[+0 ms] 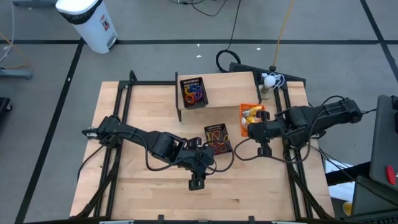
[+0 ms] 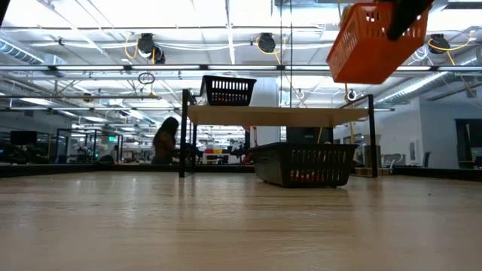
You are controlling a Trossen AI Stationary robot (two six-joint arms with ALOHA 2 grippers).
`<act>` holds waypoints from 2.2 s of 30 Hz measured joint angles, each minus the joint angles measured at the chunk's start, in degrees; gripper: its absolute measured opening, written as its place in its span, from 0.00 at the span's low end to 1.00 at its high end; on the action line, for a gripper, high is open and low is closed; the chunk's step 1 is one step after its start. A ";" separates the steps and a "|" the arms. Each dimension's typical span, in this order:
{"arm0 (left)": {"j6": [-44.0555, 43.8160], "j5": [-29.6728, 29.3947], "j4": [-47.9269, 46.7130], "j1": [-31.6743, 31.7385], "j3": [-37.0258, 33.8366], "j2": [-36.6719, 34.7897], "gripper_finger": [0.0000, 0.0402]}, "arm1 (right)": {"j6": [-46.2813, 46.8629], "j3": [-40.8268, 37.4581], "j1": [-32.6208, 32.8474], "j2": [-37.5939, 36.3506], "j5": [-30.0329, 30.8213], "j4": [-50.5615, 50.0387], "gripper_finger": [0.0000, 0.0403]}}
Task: Pick & Place Office Desk Supplies
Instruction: Put the orange bin with crayon bag on the shelf
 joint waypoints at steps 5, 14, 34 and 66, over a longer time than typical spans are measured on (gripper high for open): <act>-0.56 0.02 0.00 0.02 -0.02 0.00 0.64 | -2.78 2.10 -4.74 2.00 -1.78 -3.17 0.00; -0.69 0.04 0.02 0.00 -0.02 0.00 0.64 | -11.52 4.26 -11.74 2.91 -3.43 -2.06 0.00; -2.20 0.37 0.09 -0.02 -0.02 0.00 0.64 | -33.90 3.61 -30.16 8.23 -3.36 1.34 0.00; -6.62 0.63 0.09 -0.67 -0.02 0.00 0.64 | -39.10 3.61 -39.91 16.35 -9.35 5.37 0.21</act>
